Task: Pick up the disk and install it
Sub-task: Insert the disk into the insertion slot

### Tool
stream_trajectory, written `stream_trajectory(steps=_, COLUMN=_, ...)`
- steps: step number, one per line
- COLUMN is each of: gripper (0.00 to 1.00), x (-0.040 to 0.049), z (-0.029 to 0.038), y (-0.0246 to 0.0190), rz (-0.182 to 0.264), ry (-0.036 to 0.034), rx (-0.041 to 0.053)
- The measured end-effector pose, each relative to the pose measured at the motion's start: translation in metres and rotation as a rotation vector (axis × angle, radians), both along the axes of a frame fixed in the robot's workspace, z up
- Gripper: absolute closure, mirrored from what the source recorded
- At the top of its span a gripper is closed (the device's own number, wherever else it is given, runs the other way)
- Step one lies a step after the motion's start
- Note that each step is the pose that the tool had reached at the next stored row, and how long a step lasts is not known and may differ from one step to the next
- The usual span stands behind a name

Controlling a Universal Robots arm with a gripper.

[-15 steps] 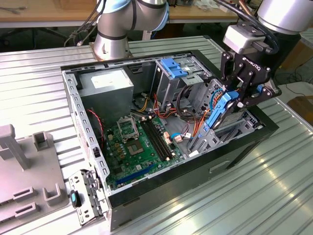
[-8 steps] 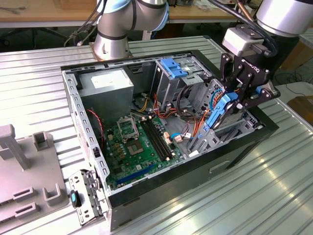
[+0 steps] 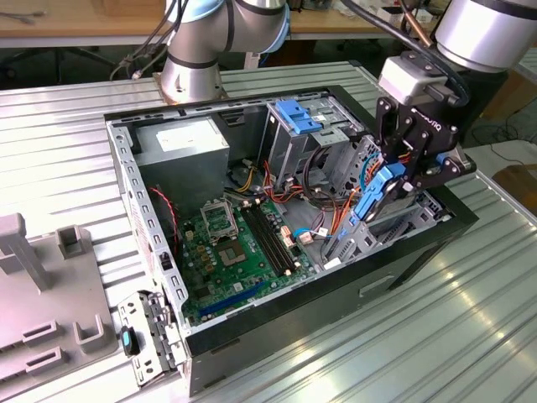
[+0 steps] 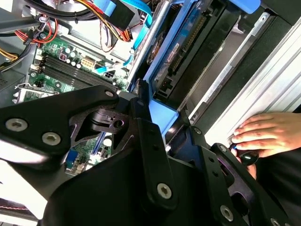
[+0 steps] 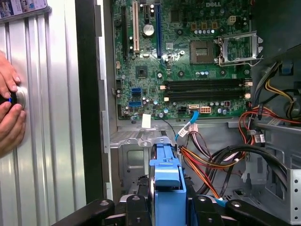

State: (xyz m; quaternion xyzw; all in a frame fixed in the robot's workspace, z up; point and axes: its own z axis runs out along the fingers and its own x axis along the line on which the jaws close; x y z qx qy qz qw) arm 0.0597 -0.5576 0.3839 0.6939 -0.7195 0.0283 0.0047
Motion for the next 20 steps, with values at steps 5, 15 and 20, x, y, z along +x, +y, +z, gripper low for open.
stream_trajectory(steps=5, gripper=0.63, x=0.0002, z=-0.0066, y=-0.0004, rz=0.0, ry=0.0, rx=-0.0001)
stream_trajectory(steps=15, gripper=0.63, x=0.0003, z=-0.0147, y=-0.0009, rz=0.0, ry=0.0, rx=-0.0002)
stream_trajectory(steps=20, gripper=0.56, x=0.0004, z=-0.015, y=-0.0009, rz=0.0, ry=0.0, rx=-0.0001)
